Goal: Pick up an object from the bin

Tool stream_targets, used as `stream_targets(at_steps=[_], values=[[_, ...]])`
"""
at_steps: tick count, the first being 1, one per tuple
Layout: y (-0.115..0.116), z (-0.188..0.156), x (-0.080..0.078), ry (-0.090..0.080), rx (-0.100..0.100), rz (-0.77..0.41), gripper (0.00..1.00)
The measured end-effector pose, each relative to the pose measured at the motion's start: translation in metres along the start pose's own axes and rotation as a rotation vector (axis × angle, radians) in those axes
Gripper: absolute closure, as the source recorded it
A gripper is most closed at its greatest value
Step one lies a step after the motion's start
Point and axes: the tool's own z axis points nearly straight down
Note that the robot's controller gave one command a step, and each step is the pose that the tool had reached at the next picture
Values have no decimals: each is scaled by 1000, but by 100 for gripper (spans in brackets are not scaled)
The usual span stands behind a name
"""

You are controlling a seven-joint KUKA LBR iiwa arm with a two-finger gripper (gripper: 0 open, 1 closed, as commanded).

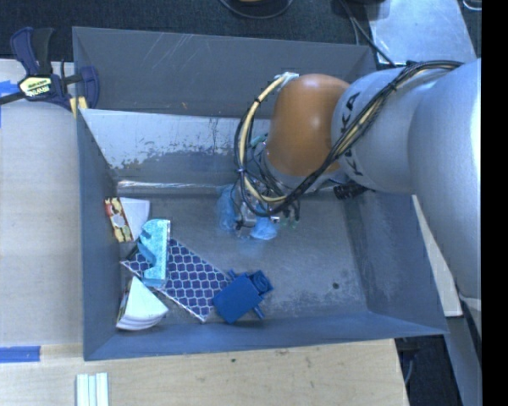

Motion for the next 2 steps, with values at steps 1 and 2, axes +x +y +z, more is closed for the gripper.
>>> stream_targets(at_steps=[1,2], values=[[0,-74,10,7,4,-44,100],[-10,-4,7,-7,-3,42,100]])
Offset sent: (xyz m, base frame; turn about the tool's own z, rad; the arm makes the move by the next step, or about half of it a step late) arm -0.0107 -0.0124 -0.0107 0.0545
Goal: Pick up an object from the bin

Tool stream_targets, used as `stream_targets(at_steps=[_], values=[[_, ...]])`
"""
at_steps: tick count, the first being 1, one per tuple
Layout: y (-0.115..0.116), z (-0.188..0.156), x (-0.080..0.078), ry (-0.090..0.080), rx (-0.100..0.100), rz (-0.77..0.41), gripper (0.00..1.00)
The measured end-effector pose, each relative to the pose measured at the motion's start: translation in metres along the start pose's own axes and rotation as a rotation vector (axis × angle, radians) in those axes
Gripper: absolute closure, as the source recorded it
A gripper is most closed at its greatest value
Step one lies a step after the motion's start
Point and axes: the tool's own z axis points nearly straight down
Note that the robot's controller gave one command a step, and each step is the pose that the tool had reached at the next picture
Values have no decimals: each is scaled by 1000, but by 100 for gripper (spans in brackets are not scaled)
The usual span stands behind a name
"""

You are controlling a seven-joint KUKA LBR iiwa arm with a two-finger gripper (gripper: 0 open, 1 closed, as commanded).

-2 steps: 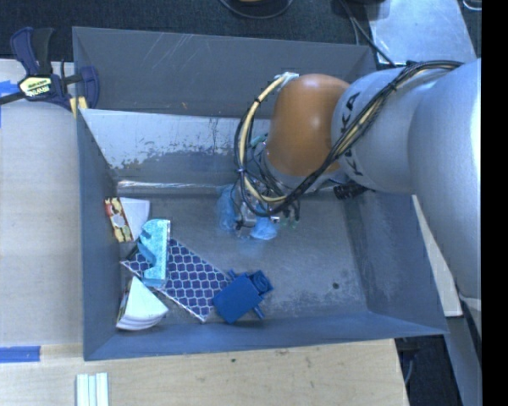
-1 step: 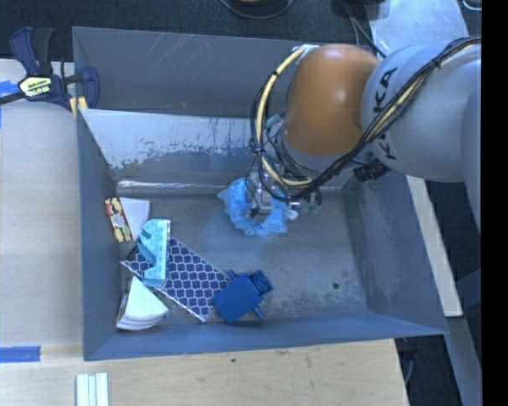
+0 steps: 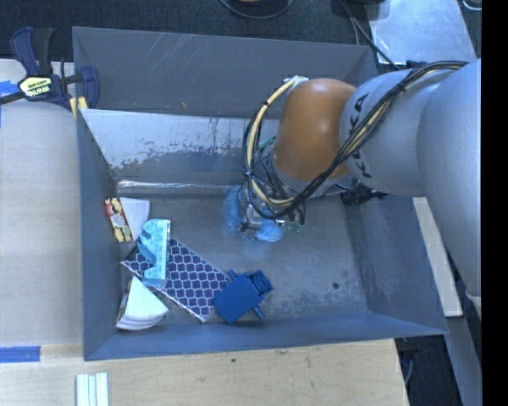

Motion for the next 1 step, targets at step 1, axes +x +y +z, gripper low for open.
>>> stream_targets(at_steps=[1], values=[[0,12,0,2,-1,10,100]])
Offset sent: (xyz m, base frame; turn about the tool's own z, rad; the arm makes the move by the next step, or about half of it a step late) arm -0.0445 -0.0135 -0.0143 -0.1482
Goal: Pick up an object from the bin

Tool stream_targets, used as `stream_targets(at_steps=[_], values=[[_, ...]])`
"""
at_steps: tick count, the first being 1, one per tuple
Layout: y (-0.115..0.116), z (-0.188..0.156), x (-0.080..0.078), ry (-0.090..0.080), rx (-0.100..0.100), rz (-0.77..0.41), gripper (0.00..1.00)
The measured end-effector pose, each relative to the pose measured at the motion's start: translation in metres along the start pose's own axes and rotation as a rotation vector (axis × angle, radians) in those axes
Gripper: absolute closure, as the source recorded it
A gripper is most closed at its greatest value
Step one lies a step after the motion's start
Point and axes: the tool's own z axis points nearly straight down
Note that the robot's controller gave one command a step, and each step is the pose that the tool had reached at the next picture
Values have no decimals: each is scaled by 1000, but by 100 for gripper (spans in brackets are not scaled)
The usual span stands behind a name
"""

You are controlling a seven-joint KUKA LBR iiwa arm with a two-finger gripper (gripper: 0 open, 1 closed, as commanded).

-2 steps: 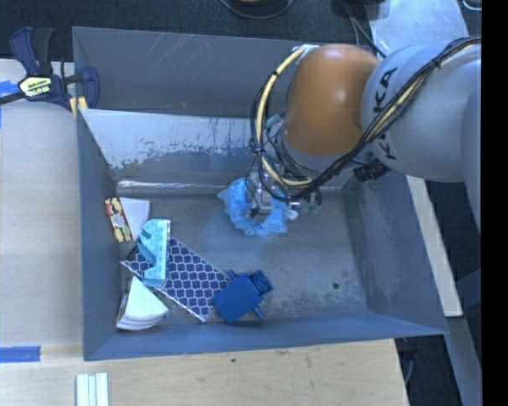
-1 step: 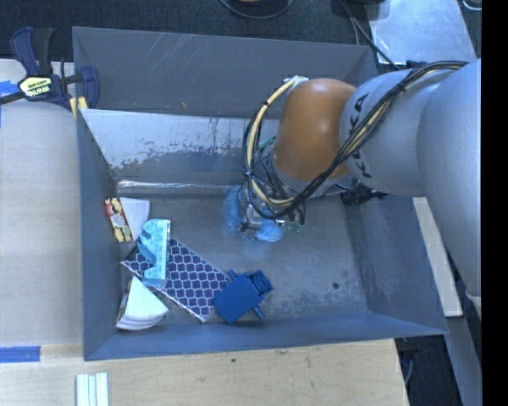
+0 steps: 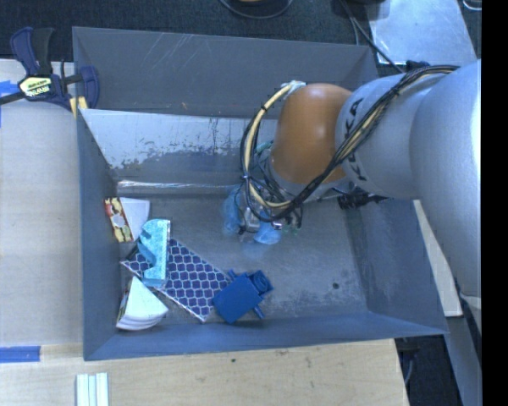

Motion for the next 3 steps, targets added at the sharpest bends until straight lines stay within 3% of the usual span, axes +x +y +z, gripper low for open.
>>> stream_targets(at_steps=[1,2,3], values=[[-19,-1,40,-12,-2,-158,100],[-19,-1,40,-12,-2,-158,100],[-8,-13,3,-20,-3,-215,100]])
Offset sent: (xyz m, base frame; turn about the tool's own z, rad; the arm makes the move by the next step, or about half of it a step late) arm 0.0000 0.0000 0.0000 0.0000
